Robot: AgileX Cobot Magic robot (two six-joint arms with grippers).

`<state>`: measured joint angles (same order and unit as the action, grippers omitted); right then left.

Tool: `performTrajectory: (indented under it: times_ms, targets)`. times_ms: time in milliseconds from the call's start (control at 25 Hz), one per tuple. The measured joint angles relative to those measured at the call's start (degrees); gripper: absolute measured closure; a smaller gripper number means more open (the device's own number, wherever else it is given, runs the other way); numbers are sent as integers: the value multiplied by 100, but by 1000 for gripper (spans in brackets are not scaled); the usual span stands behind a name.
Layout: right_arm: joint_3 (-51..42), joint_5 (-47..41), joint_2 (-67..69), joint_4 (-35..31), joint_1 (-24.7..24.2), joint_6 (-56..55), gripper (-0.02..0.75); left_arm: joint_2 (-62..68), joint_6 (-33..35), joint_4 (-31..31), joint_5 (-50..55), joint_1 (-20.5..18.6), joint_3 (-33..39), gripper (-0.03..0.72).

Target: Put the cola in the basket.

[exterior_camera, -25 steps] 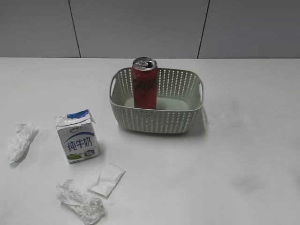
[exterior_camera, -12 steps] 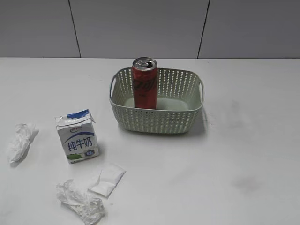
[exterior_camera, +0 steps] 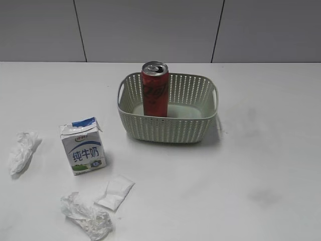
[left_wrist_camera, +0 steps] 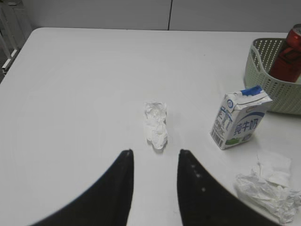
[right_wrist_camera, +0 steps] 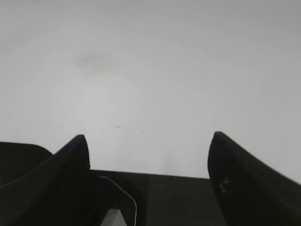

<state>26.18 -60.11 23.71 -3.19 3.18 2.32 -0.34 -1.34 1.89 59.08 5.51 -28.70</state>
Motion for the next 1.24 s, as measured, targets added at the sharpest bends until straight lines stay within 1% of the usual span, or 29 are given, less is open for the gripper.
performTrajectory:
  times_ms: [160, 280, 360, 600, 920, 1080, 1240]
  targets:
    - [-51, 156, -697, 0, 0, 75, 147, 0, 0, 0, 0, 0, 0, 453]
    - [-210, 444, -1218, 0, 0, 108, 147, 0, 0, 0, 0, 0, 0, 453]
    - [-260, 511, -1635, -28, 0, 108, 147, 0, 0, 0, 0, 0, 0, 453]
    - [-277, 545, -2295, -42, 0, 108, 147, 0, 0, 0, 0, 0, 0, 453]
    - [-277, 552, -2389, -78, 0, 180, 147, 0, 0, 4, 0, 0, 0, 453]
    - [-277, 557, -2389, -147, 0, 631, 147, 0, 0, 4, 0, 0, 0, 453]
    - [-277, 557, -2389, -101, 0, 759, 148, 0, 0, 4, 0, 0, 0, 453]
